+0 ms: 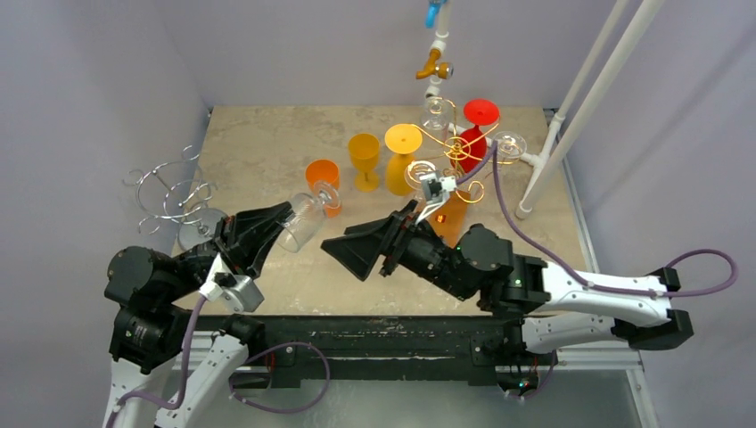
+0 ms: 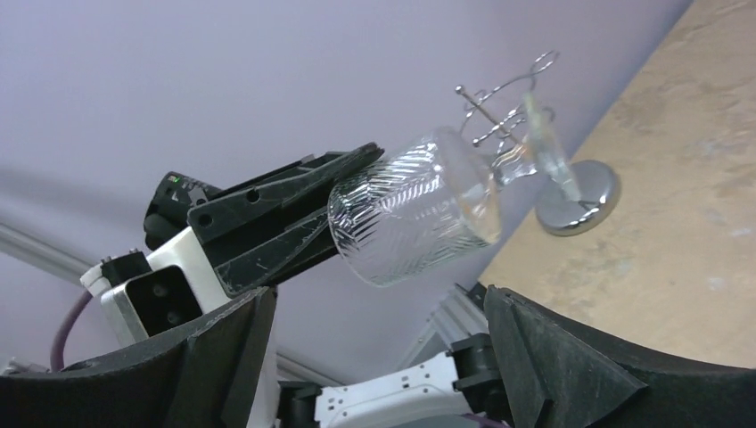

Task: Place the wine glass upside down on the wine glass rack
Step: Pick up the wine glass at the center of the board.

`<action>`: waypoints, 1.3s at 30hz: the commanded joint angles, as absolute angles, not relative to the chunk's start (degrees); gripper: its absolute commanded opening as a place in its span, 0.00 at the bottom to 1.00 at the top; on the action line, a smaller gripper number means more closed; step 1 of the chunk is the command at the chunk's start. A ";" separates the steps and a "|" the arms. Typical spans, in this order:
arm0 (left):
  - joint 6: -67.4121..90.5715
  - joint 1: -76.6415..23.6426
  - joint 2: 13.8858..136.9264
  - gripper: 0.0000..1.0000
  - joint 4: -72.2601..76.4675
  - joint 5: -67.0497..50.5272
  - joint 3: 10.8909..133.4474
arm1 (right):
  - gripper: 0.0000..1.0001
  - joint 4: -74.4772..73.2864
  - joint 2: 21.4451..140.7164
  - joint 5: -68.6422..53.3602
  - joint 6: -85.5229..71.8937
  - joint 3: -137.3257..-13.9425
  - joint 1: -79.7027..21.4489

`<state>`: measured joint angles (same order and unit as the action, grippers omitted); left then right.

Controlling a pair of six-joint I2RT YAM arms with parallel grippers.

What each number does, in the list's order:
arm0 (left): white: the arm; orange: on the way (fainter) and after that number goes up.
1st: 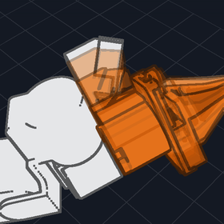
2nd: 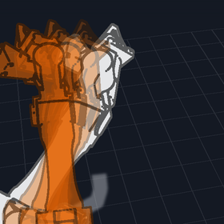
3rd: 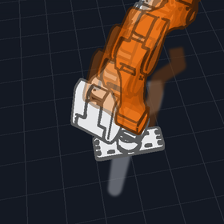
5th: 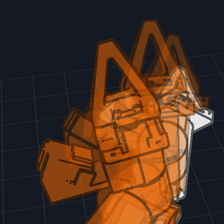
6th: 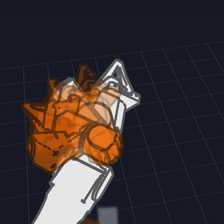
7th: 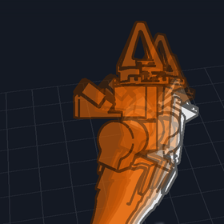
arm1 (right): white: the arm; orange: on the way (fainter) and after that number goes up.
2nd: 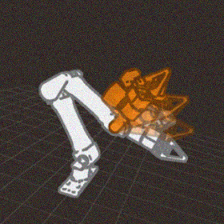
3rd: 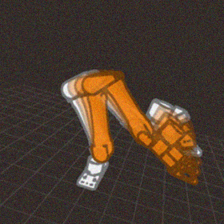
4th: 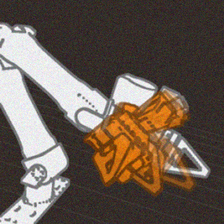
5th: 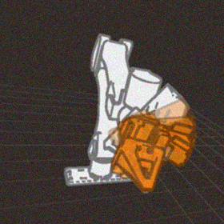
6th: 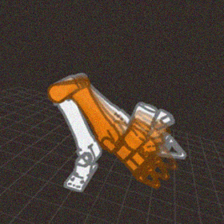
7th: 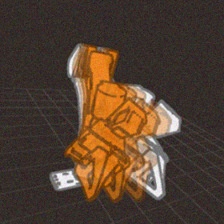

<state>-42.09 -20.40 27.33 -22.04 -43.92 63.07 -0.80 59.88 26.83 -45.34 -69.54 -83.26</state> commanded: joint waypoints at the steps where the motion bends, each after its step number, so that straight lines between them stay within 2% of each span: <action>1: -48.20 -18.77 24.17 0.00 -2.86 -44.43 59.96 | 0.99 20.63 63.56 20.17 -49.24 -65.22 -83.67; 3: -48.90 -18.55 23.39 0.00 0.75 -43.67 59.22 | 0.99 29.06 64.81 19.87 -50.17 -63.09 -83.67; 9: -52.30 -18.46 21.05 0.00 5.26 -41.84 57.04 | 0.99 35.93 67.62 18.55 -54.19 -62.57 -83.67; 13: -51.29 -18.01 19.31 0.00 11.81 -42.34 54.16 | 0.99 50.88 69.62 17.24 -53.91 -59.47 -83.59; 15: -49.86 -17.26 18.79 0.00 15.94 -42.28 52.73 | 0.99 53.90 71.25 15.84 -52.19 -60.65 -83.50; 21: -47.37 -15.80 19.32 0.00 24.95 -42.73 51.76 | 0.99 54.47 75.97 11.61 -51.66 -65.79 -82.38; 27: -47.22 -15.41 19.27 0.00 25.71 -43.88 52.62 | 0.99 49.22 75.68 13.63 -48.92 -68.25 -82.27; 39: -40.17 -12.31 19.31 0.00 30.61 -45.87 51.73 | 0.99 52.93 80.94 10.17 -45.90 -74.66 -80.86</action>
<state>-43.13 -13.45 19.22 23.77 -43.16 51.00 48.90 79.33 12.58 -47.27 -70.59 -81.71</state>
